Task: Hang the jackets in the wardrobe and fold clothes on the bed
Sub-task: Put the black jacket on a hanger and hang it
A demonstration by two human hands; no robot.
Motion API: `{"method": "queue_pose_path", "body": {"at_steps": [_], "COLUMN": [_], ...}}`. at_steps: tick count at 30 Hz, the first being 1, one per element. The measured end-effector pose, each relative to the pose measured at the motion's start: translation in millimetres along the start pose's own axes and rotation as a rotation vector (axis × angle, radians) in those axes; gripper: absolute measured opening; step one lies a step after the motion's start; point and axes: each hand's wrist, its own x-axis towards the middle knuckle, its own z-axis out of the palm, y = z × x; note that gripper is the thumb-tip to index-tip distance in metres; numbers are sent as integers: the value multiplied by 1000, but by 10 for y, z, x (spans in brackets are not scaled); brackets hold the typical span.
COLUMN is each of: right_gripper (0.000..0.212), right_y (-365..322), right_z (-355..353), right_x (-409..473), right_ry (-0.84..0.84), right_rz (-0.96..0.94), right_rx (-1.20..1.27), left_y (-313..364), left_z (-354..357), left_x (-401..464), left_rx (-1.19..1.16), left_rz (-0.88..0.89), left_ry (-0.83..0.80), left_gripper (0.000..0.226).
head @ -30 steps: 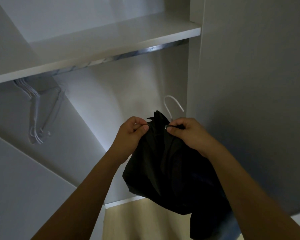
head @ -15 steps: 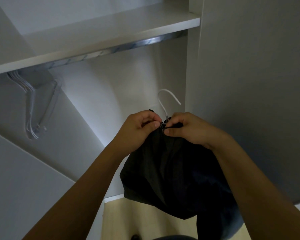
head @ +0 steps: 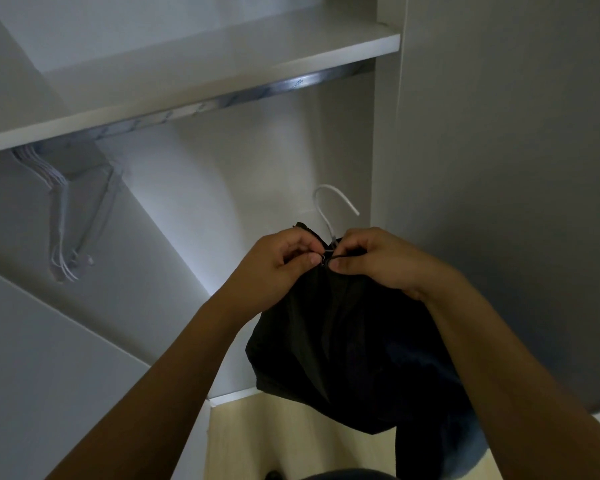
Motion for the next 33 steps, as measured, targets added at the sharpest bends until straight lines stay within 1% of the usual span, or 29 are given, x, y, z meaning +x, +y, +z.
{"method": "queue_pose_path", "body": {"at_steps": [3,5,7,9,12,13,15,17,19,22,23,26,30,33], "right_gripper": [7,8,9,9,11,13,17,20,19,14,12,13,14,12], "right_y": [33,57,82,105,132,140,158,177,189,177,170,135,99,81], "right_z": [16,11,3,10,37,44,55,82,123,121,94,23,63,82], "right_x": [2,3,12,30,67,80,108,133,155,159,152,127,130,124], "right_ry": [0,-23,-30,-4,63,87,135,194,250,236,215,178,184,173], "right_rz": [45,96,133,139,110,102,88,71,43,-18,-26,-37,-42,-47], "right_rx": [83,159,199,193,176,177,192,209,188,138,152,218,226,229], "left_y": [-24,-41,-59,-78,-109,-114,-121,-100,-67,-8,-7,-62,-102,-89], "left_z": [2,12,33,56,90,108,140,147,161,203,208,177,197,206], "left_x": [-4,-13,-18,-22,-8,-6,5,12,13,22,31,41,-37,-41], "left_rx": [1,-14,19,131,401,470,508,471,410,367,366,315,99,31], "left_rz": [-4,-14,-33,-25,60,87,121,148,178,220,215,145,11,-20], "left_ry": [-33,-49,-48,-8,98,118,129,134,97,19,43,201,230,273], "left_gripper": [22,21,21,20,3,7,10,8,9,11,12,14,24,32]}}
